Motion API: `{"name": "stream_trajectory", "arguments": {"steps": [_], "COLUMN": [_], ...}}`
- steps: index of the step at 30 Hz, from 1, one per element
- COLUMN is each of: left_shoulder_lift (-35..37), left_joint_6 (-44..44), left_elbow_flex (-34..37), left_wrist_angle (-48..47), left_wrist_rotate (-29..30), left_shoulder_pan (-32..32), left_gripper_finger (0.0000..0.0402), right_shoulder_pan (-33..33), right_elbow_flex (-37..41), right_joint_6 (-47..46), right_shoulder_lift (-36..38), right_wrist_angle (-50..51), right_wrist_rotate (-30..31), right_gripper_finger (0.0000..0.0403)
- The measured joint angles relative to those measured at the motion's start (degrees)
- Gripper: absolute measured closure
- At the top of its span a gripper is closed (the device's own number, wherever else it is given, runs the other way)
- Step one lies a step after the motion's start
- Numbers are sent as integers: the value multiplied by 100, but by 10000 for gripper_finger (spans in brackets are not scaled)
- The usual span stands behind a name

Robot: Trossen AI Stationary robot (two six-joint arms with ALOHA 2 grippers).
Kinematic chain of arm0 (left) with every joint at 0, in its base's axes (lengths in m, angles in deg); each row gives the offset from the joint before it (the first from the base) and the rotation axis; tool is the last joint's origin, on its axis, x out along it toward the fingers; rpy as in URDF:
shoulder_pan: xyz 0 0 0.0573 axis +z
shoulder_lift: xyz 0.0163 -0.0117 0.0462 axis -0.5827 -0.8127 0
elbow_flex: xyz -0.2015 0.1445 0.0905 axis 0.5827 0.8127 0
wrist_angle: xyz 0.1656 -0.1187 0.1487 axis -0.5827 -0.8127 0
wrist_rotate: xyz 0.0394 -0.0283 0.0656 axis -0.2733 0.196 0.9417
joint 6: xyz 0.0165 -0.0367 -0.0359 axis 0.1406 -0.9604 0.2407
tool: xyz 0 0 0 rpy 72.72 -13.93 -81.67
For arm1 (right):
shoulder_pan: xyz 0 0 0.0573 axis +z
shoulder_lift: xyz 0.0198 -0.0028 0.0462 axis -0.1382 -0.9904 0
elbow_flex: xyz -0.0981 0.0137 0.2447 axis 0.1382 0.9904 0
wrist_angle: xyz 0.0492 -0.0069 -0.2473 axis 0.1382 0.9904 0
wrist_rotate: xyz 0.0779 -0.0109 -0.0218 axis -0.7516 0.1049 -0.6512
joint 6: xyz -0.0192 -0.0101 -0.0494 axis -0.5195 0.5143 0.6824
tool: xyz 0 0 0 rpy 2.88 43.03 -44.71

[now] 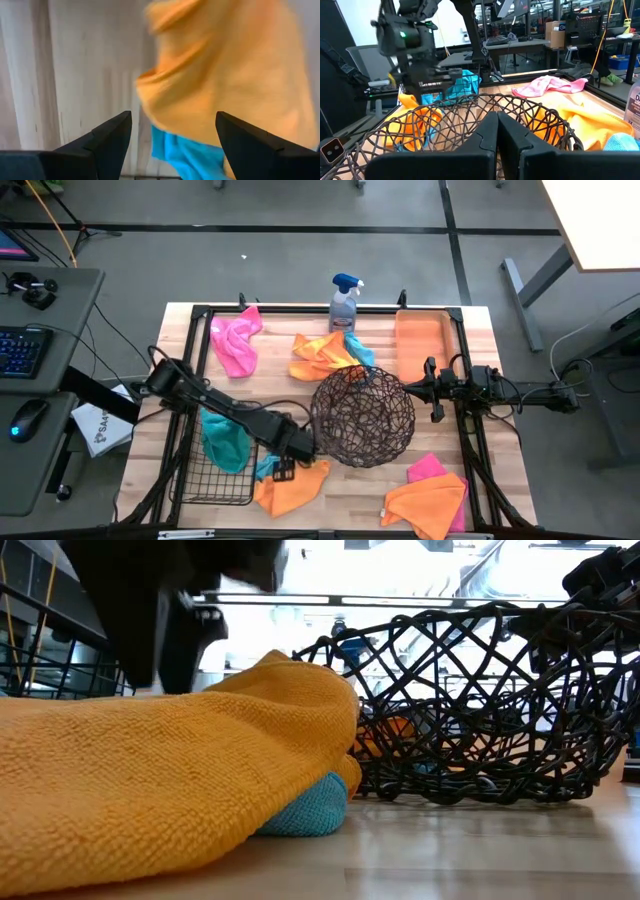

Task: Sort microfiber towel by color & place in baskets
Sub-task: Put the bottom left orange microfiber towel into the wire basket

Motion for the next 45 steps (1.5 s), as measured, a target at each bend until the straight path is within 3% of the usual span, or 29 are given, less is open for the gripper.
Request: {"name": "stream_trajectory", "arguments": {"steps": [8,17,20,25,32,37,45], "left_shoulder_lift": [-39,-39,-43,299,1790,2376,1989], "left_joint_6": [1141,1672,1766,1646,1905,2511,3820], "left_elbow_flex": [-2,263,288,131,-1152,-2319,-2666], "left_wrist_angle": [432,1096,1077,902,-241,708,3029], "left_wrist_rotate": [795,229,282,127,10,1106,1004], "left_shoulder_pan": [0,-29,-91,-114,9,505,1311], "left_gripper_finger": [124,136,192,375,398,401,401], "right_shoulder_pan": [0,1,1,-1,-1,1,0], "right_elbow_flex": [-1,-1,-1,-1,1,-1,-1], "right_joint_6": [0,0,0,0,0,0,0], "right_shoulder_lift": [0,0,0,0,0,0,0], "right_wrist_angle": [1,-2,1,1,-1,-1,-2], "right_wrist_rotate": [0,0,1,0,0,0,0], "right_gripper_finger": [402,402,402,402,402,402,402]}}
